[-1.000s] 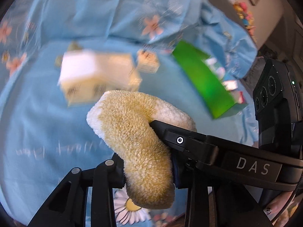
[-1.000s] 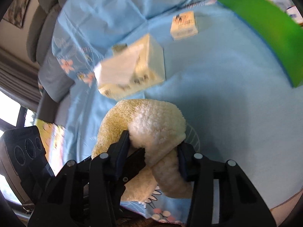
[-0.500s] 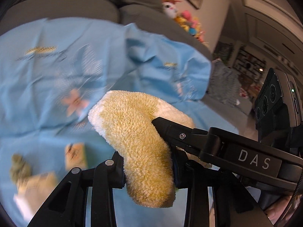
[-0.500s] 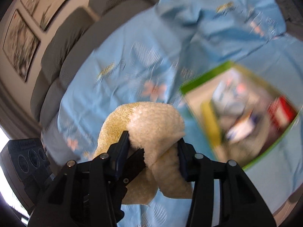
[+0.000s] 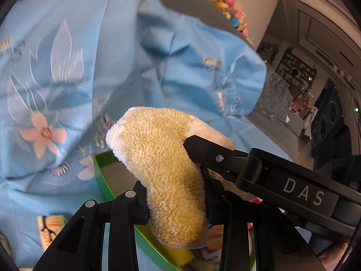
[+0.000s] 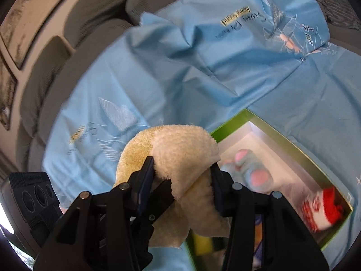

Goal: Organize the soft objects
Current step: 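Carry the cream towel with the right tool and drop it into the green box, then move the right tool to the green washcloth and grasp it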

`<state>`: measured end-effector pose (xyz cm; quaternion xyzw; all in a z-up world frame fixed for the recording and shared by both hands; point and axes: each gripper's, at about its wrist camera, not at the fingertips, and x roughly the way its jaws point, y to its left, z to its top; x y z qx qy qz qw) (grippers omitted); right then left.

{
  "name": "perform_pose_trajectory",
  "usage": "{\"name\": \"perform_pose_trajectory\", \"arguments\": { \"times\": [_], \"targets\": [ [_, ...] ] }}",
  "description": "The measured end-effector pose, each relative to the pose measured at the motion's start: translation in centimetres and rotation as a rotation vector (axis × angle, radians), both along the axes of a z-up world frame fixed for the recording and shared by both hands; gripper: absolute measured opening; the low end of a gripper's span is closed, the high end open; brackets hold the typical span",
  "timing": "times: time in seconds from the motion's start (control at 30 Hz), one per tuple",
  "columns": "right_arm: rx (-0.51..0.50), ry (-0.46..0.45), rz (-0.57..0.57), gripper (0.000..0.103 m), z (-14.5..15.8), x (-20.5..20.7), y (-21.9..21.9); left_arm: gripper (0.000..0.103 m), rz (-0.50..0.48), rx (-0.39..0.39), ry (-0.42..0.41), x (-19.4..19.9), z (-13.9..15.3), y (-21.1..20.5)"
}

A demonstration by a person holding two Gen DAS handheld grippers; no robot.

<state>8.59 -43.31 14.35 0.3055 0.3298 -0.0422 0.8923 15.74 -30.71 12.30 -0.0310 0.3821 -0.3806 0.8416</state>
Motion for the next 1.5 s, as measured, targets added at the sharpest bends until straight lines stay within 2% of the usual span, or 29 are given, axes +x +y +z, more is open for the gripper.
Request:
{"name": "perform_pose_trajectory", "arguments": {
  "times": [0.23, 0.3, 0.4, 0.5, 0.53, 0.57, 0.63, 0.83, 1.0, 1.2, 1.33, 1.5],
  "targets": [
    [-0.046, 0.137, -0.024, 0.047, -3.4, 2.6, -0.3, 0.036, 0.028, 0.043, 0.109, 1.6, -3.7, -0.6],
    [-0.083, 0.170, -0.032, 0.047, -3.9, 3.1, -0.1, 0.036, 0.041, 0.047, 0.121, 1.5, -4.2, -0.4],
    [-0.097, 0.183, -0.039, 0.053, -4.0, 3.1, 0.0, 0.038, 0.048, 0.051, 0.131, 1.5, -4.0, -0.3],
    [-0.112, 0.178, -0.053, 0.067, -3.1, 2.6, -0.1, 0.051, 0.025, 0.059, 0.144, 1.1, -3.0, 0.0],
    [-0.125, 0.172, -0.061, 0.073, -2.8, 2.4, -0.1, 0.060, 0.020, 0.062, 0.140, 0.7, -2.4, 0.4],
    [-0.143, 0.166, -0.070, 0.076, -2.3, 2.1, 0.0, 0.069, 0.024, 0.064, 0.132, 0.4, -1.8, 0.6],
    [-0.181, 0.150, -0.089, 0.078, -1.3, 1.5, 0.1, 0.080, 0.057, 0.093, 0.113, 0.0, -0.9, 1.2],
    [-0.248, 0.102, -0.100, 0.089, 1.7, -0.2, 1.4, 0.082, 0.081, 0.082, 0.071, -1.4, 2.1, 4.5],
    [-0.293, 0.058, -0.075, 0.091, 3.9, -1.6, 3.4, 0.082, 0.173, 0.053, 0.053, -2.1, 4.4, 9.6],
    [-0.245, 0.015, 0.019, 0.095, 5.2, -2.9, 7.2, 0.082, 0.355, 0.064, 0.032, -2.5, 6.3, 18.2],
    [-0.198, 0.012, 0.130, 0.095, 5.0, -2.5, 10.5, 0.082, 0.485, 0.079, 0.036, -2.5, 6.5, 24.3],
    [-0.150, 0.056, 0.250, 0.095, 4.1, -0.7, 15.5, 0.082, 0.638, 0.064, 0.087, -2.6, 5.0, 32.0]
  ]
}}
